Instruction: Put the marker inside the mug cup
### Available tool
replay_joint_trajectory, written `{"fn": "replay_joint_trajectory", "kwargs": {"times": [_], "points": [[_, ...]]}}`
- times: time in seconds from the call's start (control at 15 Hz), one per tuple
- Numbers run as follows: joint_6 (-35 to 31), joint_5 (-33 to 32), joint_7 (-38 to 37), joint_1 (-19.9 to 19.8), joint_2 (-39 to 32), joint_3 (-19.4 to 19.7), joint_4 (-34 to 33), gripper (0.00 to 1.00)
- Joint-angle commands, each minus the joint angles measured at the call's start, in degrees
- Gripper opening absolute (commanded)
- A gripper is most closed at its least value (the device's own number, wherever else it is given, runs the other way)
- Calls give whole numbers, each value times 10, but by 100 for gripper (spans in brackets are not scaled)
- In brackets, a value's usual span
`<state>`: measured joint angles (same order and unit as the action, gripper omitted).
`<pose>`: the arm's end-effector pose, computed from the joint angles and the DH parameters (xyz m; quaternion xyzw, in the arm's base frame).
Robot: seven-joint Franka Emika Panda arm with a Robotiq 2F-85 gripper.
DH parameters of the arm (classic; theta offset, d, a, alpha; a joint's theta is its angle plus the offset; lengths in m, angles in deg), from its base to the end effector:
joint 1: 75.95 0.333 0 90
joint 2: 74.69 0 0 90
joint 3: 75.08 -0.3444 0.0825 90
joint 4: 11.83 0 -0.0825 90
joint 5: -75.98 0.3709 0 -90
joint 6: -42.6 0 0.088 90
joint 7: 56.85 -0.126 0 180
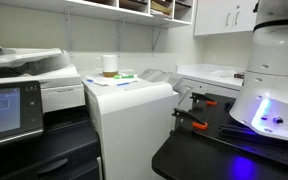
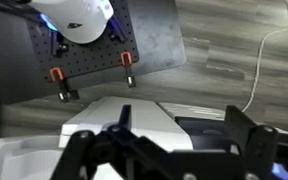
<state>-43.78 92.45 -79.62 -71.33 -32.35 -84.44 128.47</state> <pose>0.2534 0.1123 0.5306 -0.9848 0.1082 0.1243 0.0546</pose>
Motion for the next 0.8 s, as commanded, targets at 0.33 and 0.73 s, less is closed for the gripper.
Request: {"fn": "replay_joint_trajectory", "kwargs": {"times": [0.33,0.73], "points": [[-6,-67,75,-16,-29,-11,-13,100],[-110,-279,238,-28,-134,32,-19,100]]}}
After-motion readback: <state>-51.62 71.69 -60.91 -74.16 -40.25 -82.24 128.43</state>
